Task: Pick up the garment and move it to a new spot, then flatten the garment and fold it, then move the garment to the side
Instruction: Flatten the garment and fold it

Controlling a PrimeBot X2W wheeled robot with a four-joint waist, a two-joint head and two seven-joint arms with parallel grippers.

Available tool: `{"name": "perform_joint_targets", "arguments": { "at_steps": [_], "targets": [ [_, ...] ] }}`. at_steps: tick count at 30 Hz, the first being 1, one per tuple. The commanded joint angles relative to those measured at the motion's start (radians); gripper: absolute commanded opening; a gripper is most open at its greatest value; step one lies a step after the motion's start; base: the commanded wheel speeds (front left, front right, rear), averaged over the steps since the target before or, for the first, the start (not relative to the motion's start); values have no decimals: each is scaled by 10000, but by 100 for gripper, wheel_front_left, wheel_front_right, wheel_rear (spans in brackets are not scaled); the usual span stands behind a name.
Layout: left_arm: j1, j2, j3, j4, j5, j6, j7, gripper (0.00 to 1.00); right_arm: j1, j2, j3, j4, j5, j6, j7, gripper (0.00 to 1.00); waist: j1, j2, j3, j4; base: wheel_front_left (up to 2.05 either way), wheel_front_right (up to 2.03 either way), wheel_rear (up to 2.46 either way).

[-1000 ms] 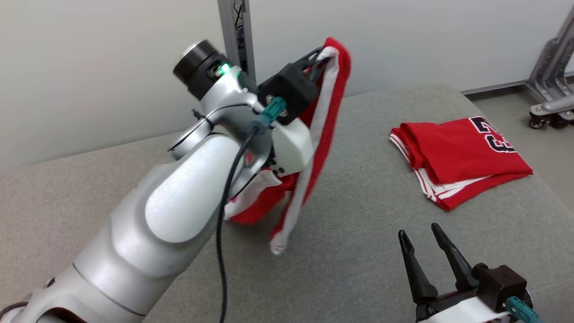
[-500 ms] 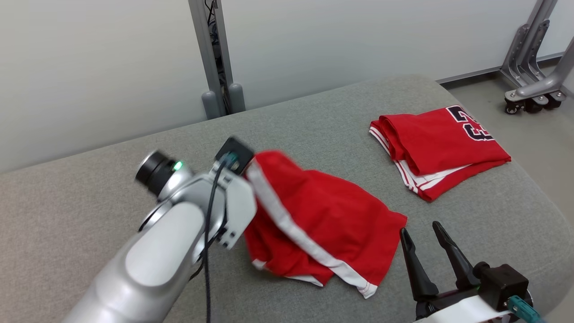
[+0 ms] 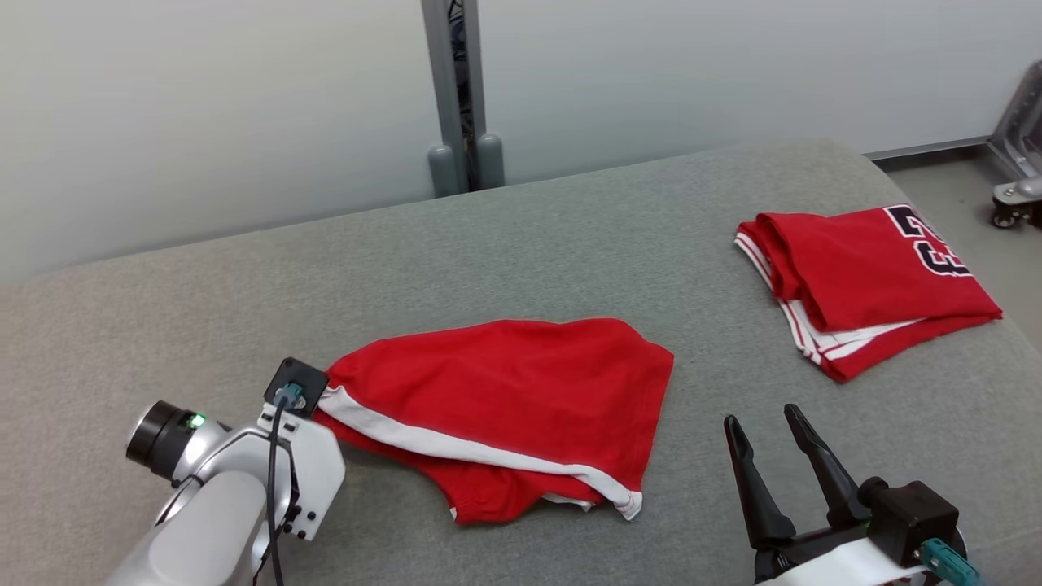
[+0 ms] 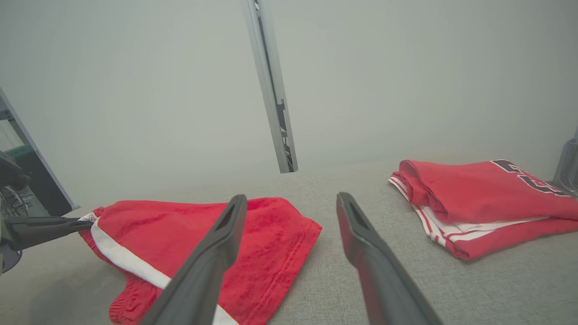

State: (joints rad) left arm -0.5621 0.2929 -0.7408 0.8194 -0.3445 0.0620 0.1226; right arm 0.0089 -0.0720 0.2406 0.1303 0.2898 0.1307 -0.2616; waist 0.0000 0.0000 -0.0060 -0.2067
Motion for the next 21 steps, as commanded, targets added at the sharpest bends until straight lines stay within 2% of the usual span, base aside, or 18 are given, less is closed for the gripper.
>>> {"name": "perform_joint_targets", "arguments": {
  "at_steps": [1, 9, 10, 11, 12, 13, 16, 21],
  "targets": [
    [135, 43, 5, 146, 54, 124, -338, 0, 29, -81, 22, -11, -56, 3, -40, 100, 0, 0, 45, 205, 0, 0, 0],
    [491, 15, 221, 698, -164, 325, -1798, 0, 44, -186, 92, 0, -47, 3, -38, 100, 0, 0, 112, 573, 0, 0, 0],
    [605, -17, 306, 848, -279, 346, -2091, 35, 57, -196, 110, 7, -47, 3, -40, 100, 0, 0, 113, 628, 0, 0, 0],
    [605, -17, 306, 848, -279, 346, -2091, 35, 57, -196, 110, 7, -47, 3, -40, 100, 0, 0, 113, 628, 0, 0, 0],
    [661, -39, 360, 916, -346, 387, -2242, 80, 64, -195, 115, 9, -52, 3, -38, 100, 0, 0, 110, 652, 0, 0, 0],
    [689, -44, 373, 974, -363, 383, -2363, 100, 75, -198, 122, 12, -54, 3, -40, 100, 0, 0, 107, 673, 0, 0, 0],
    [804, -57, 502, 1091, -491, 498, -2848, 100, 107, -215, 165, 47, -36, 3, -38, 100, 0, 0, 85, 717, 0, 0, 0],
    [1187, -55, 808, 1076, -711, 927, -3542, 100, 170, -241, 240, 129, 7, 3, -38, 100, 0, 0, -4, 772, 0, 0, 0]
  ]
}}
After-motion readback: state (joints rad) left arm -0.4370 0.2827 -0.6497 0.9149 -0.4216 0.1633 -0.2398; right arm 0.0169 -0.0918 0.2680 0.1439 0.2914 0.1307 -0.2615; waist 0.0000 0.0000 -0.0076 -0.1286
